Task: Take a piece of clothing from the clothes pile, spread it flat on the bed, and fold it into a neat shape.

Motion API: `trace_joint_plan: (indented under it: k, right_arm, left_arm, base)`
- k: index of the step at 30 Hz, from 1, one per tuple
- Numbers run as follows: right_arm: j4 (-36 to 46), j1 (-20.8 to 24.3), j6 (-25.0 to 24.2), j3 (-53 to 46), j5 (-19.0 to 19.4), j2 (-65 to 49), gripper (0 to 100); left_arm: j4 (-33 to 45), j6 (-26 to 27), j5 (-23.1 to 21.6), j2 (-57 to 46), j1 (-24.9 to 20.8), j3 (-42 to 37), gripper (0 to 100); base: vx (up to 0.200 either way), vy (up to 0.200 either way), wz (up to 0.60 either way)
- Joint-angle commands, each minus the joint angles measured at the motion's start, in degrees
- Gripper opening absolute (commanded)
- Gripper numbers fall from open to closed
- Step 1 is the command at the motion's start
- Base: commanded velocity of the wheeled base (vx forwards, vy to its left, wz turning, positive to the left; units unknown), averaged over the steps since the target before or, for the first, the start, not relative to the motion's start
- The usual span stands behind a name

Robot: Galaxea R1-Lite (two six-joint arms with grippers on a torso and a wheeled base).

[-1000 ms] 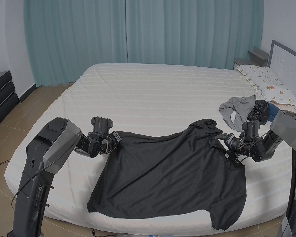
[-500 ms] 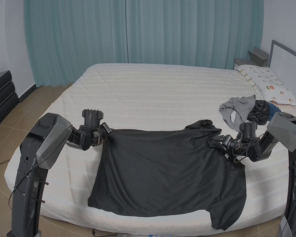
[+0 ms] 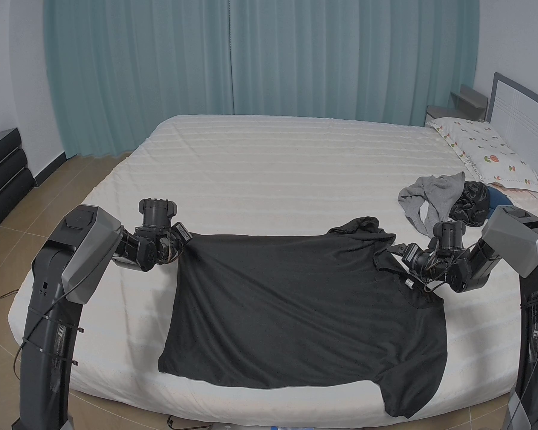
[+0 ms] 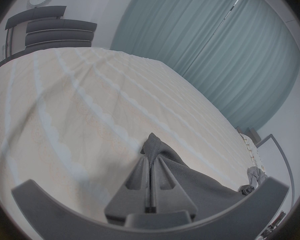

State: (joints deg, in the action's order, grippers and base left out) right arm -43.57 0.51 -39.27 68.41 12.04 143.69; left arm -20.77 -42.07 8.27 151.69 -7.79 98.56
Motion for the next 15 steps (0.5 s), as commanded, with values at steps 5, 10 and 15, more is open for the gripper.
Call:
trace_joint_plan:
  k: [5,10,15]
  right_arm:
    - [0.41,0.37,-0.02,3.57,0.00,-0.60,100]
    - [0.41,1.86,-0.72,3.57,0.26,-2.36,100]
    - [0.59,5.90,-0.90,3.04,0.17,-3.07,100]
  left_arm:
    - [0.12,-0.03,0.08,-1.13,2.43,-0.91,0]
    - [0.21,-0.03,0.17,-1.31,2.52,-1.09,0]
    - [0.65,-0.12,0.17,-1.39,2.16,-1.44,0]
  base:
    - [0.000,0.000,0.00]
    - [0.000,0.000,0.00]
    - [0.000,0.000,0.00]
